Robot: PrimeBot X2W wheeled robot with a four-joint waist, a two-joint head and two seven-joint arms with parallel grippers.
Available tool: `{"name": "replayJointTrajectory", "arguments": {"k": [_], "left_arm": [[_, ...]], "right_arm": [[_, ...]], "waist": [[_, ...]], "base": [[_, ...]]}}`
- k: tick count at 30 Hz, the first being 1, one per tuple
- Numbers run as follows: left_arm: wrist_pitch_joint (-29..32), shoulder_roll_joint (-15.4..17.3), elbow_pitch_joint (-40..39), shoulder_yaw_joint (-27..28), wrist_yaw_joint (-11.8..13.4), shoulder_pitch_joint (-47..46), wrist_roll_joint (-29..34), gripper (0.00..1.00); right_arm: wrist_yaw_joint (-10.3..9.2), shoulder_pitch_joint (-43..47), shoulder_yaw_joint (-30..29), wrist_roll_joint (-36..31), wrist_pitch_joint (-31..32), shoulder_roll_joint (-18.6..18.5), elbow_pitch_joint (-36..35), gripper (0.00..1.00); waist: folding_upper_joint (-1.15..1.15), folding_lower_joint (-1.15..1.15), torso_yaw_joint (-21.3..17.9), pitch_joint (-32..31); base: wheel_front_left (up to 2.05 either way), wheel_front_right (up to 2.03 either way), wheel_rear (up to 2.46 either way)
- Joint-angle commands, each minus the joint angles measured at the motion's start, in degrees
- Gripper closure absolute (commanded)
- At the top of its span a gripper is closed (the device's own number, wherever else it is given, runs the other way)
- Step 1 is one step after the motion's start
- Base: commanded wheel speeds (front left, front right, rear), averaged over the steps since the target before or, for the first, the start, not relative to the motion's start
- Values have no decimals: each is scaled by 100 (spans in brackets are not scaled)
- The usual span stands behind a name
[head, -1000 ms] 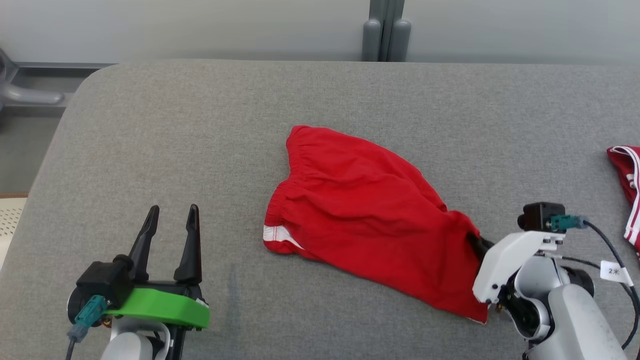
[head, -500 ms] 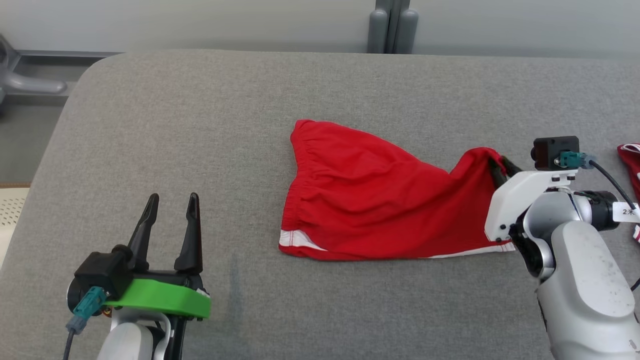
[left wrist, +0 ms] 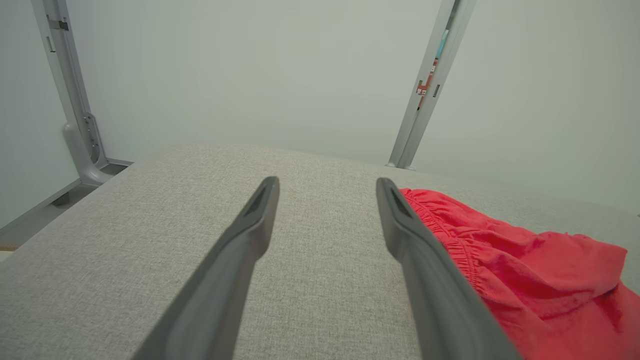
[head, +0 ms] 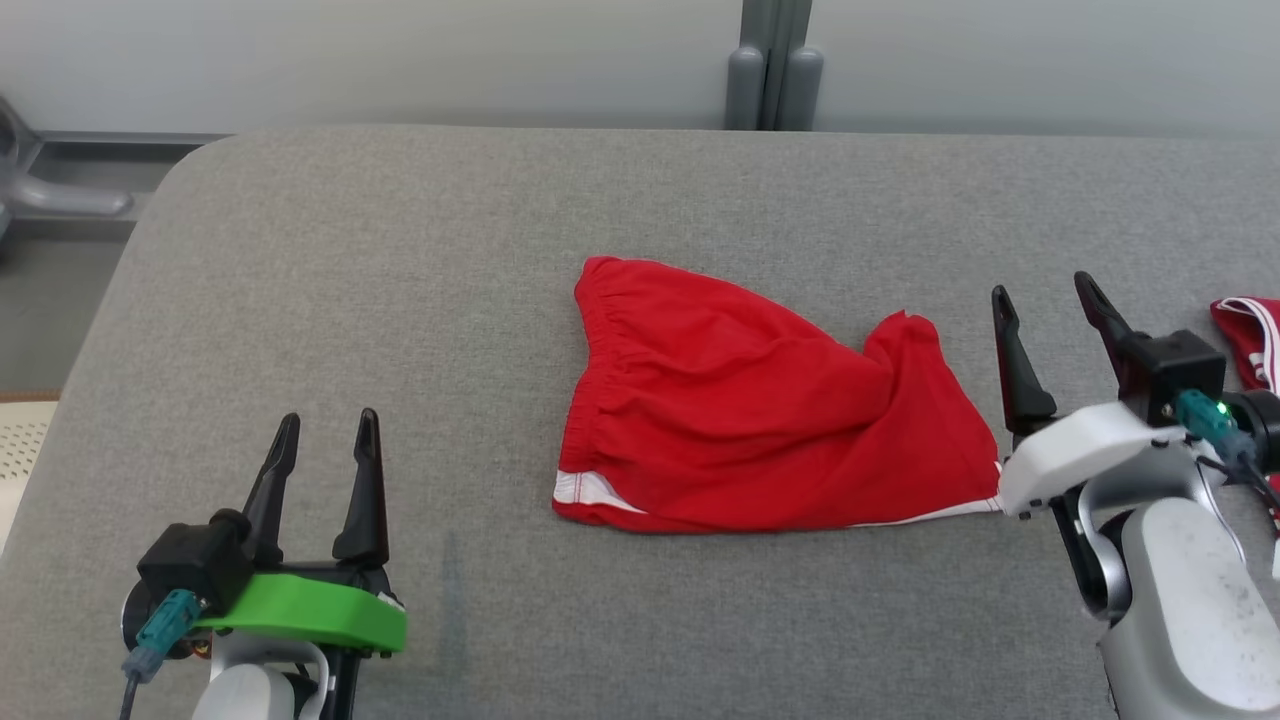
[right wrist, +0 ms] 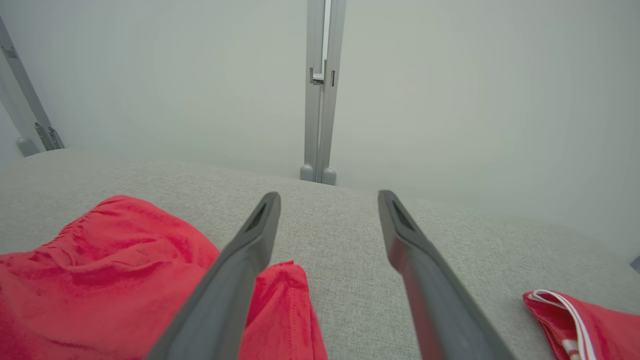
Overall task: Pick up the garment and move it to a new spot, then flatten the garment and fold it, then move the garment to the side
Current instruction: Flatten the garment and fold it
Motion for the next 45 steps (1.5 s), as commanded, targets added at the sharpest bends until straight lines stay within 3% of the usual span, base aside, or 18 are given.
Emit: {"name": "replayJointTrajectory", "arguments": {"k": [1, 10, 36, 41, 45], "left_arm": [[1, 6, 38, 40, -12, 82, 40, 0], [1, -8, 173, 154, -12, 239, 94, 0], [1, -29, 403, 70, -12, 239, 99, 0], [2, 19, 568, -231, -12, 184, -46, 0], [143, 141, 958, -711, -12, -13, -331, 0]], "right_arm": [[-3, 203, 53, 1, -149, -9, -100, 0], [-3, 925, 292, 168, -680, -20, -566, 0], [-3, 1485, 31, 374, -555, 411, -740, 0], [-3, 1424, 72, 453, -230, 416, -587, 0], [-3, 1239, 98, 527, 464, 337, -282, 0]], "waist": [[0, 0, -98, -94], [0, 0, -329, -349], [0, 0, -546, -451], [0, 0, -579, -411], [0, 0, -571, -331]], "base": [[0, 0, 0], [0, 0, 0], [0, 0, 0], [0, 0, 0], [0, 0, 0]]}}
